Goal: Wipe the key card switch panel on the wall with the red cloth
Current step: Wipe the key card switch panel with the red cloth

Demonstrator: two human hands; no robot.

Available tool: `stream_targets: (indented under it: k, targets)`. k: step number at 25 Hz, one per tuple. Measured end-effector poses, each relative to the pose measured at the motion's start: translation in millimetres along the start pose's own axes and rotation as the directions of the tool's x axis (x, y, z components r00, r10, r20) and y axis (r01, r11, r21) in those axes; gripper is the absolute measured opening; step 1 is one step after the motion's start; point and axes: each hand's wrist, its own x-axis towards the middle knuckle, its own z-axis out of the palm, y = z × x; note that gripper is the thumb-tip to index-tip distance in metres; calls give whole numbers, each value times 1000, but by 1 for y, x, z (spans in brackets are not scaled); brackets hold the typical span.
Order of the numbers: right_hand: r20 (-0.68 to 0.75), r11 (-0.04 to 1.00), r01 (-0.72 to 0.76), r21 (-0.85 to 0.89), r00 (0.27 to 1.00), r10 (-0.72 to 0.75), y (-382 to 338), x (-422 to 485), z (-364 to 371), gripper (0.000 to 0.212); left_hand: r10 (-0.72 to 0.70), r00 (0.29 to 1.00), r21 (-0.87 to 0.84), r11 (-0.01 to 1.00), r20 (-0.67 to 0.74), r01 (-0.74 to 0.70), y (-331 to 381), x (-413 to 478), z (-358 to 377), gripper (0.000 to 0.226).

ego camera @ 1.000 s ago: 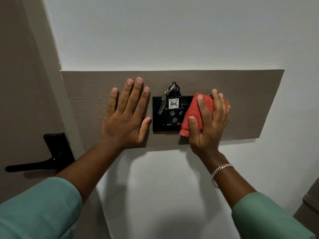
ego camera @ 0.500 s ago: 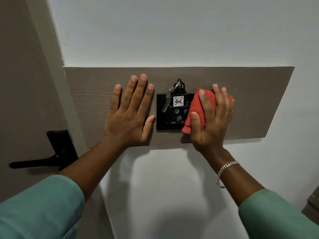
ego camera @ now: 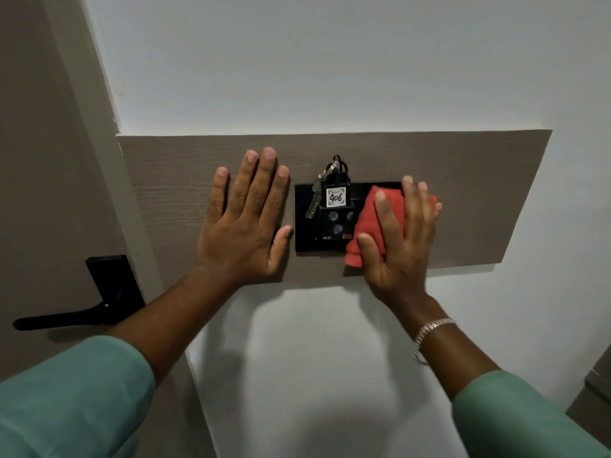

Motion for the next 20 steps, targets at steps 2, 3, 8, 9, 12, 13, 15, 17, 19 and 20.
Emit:
stream_targets:
  k: [2, 3, 8, 9, 12, 13, 15, 17, 19, 20]
  targets:
    - [-23, 996, -78, 41, 997, 79, -10, 4, 3, 51, 5, 1000, 2, 1000, -4, -5, -1, -1, 1, 76]
    - [-4, 997, -57, 44, 998, 57, -10, 3, 2, 54, 9, 1000, 5, 1000, -8, -9, 0, -1, 2, 76]
    - [163, 980, 199, -20, 968, -193, 16, -13, -15, 64, 6, 1000, 5, 1000, -10, -6, 0, -1, 1, 76]
    - [171, 976, 218, -12, 962, -213, 19, -15, -18, 61, 6, 1000, 10, 1000, -12, -6, 0, -1, 0, 76]
    - [146, 987, 153, 55, 976, -160, 16, -22, -25, 56, 3, 1000, 6, 1000, -12, -3, -1, 0, -1, 75]
    - [114, 992, 91, 90, 988, -101, 11, -24, -26, 56, 4, 1000, 9, 1000, -12, -4, -1, 0, -1, 75]
    - [19, 985, -7, 172, 1000, 4, -6, -20, -25, 56, 6, 1000, 6, 1000, -15, -6, 0, -1, -1, 75]
    - [-66, 970, 0, 241, 998, 16, -28, -8, -20, 61, 10, 1000, -9, 1000, -22, -11, -1, -1, 0, 75]
    - [-60, 974, 76, 215, 996, -64, -47, 6, -11, 60, 4, 1000, -21, 1000, -24, -4, -1, -1, 1, 76]
    - [-18, 981, 102, 162, 995, -101, -55, 9, -6, 59, 2, 1000, -27, 1000, -23, -3, -1, -2, 1, 76]
